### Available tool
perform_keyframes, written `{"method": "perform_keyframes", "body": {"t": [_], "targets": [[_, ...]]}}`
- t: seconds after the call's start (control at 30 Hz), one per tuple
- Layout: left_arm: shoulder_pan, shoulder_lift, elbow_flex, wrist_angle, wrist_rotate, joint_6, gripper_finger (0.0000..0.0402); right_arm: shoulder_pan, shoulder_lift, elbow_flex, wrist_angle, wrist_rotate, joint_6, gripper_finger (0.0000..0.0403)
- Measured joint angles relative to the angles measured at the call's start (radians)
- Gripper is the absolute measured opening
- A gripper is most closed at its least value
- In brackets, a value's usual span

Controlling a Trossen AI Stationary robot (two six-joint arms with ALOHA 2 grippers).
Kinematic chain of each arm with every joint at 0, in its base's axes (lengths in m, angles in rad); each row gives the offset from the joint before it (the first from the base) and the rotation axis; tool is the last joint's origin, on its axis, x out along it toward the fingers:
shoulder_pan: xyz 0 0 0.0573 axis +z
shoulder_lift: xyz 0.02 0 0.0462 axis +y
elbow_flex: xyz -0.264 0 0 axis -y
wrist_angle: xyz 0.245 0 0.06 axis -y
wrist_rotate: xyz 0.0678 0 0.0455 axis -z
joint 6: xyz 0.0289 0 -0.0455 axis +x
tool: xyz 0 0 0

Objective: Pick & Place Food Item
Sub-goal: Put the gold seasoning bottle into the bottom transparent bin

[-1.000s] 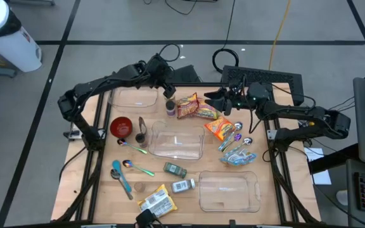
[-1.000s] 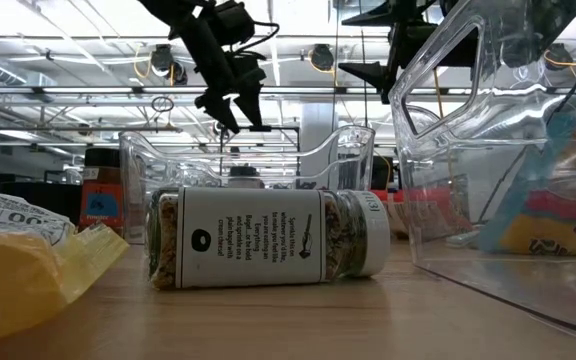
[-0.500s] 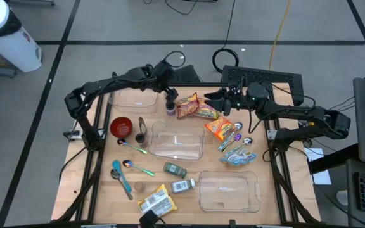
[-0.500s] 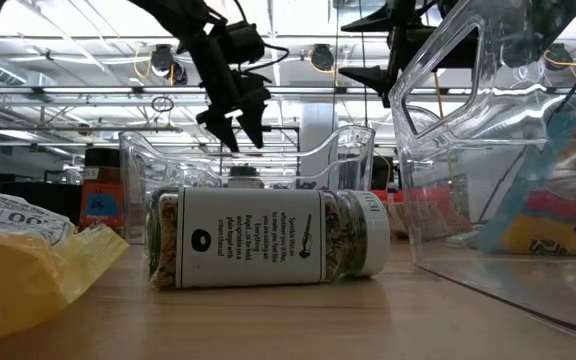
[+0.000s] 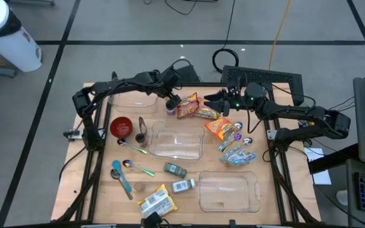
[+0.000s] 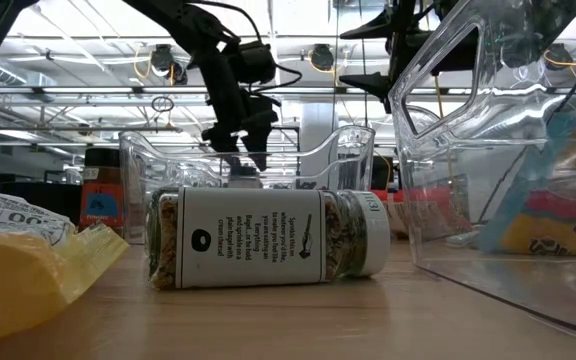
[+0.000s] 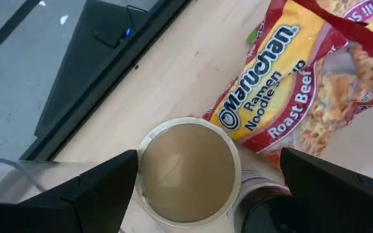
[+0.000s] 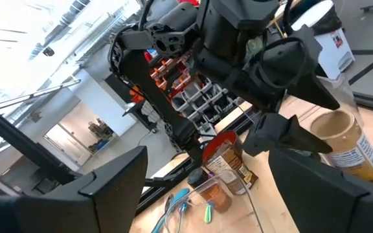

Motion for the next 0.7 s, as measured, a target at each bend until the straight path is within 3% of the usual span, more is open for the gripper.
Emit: {"method": "perform_keyframes", "body": {"t": [0.2,0.4,0.7], "targets": [[0.0,-0.001,0.0,0.0,-0.085,0.0,0.0386,0.0,0.0,0.0,-0.003,0.0,-0.001,0.0318],[0.012,-0.001,0.0,0.005,-0.013,0.0,0.0386,0.0,0.0,0.0,-0.014,-0.001,-0.003,0.0318],[0.043,0.025,-0.002,0.003,0.017,-0.021,0.0386,0.0,0.0,0.0,-0.053,-0.001,-0.005,0.0318]]}}
